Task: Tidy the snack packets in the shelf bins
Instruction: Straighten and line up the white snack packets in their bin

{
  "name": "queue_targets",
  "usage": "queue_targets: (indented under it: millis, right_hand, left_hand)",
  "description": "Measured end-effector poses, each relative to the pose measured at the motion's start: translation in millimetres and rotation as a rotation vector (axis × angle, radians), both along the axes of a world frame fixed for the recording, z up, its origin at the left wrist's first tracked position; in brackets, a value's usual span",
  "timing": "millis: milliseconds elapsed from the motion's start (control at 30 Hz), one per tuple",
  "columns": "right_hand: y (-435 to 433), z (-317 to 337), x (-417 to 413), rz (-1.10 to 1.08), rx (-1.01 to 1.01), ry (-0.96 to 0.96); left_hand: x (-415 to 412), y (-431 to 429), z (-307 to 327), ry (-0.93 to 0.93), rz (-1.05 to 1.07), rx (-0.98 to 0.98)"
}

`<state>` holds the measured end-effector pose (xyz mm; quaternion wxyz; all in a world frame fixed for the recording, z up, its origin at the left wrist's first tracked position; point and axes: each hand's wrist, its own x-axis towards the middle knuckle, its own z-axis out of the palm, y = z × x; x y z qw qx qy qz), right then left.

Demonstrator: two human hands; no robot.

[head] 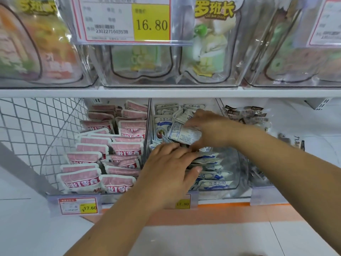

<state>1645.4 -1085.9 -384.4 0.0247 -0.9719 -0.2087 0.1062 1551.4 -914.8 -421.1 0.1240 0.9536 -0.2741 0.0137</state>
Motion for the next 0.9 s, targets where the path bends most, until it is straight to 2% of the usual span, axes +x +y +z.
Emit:
queue_targets:
  millis: [67, 200, 300, 400, 500, 600, 733, 800, 900]
  right_hand:
    - [6, -8, 4, -0.019, -0.071, -0.017]
    - [2, -15, 6, 0.045, -0.059, -0.243]
    - [-8, -3, 1, -0.072, 0.255, -0.225]
    - [-19, 6, -23, -0.224, 0.623, -0.087]
    - [-26, 5, -44, -0.265, 0.811, -0.014]
    - [-28, 2, -49, -0.258, 0.776, -0.044]
    - [-31, -8, -52, -0.216, 0.463, -0.149]
    - [-35, -9, -51, -0.236, 0.504, -0.118]
    - [-35, -2, -51, -0.225, 0.756, -0.023]
  left_hand:
    - [0, 1, -1, -0.011, -0.001, 0.001]
    - [2, 1, -1, -0.026, -0.002, -0.028]
    - [3, 2, 0, -0.007, 0.013, -0.107]
    - [4, 3, 3, 0.021, 0.121, -0.345]
    - [4, 2, 8, 0.011, 0.232, -0.514]
    - [4, 1, 10, 0.053, 0.237, -0.46]
    - [5, -4, 11, 0.106, 0.234, -0.3]
    - [6, -6, 10, 0.109, 0.248, -0.354]
    - [11, -7, 11, 0.129, 0.331, -0.662]
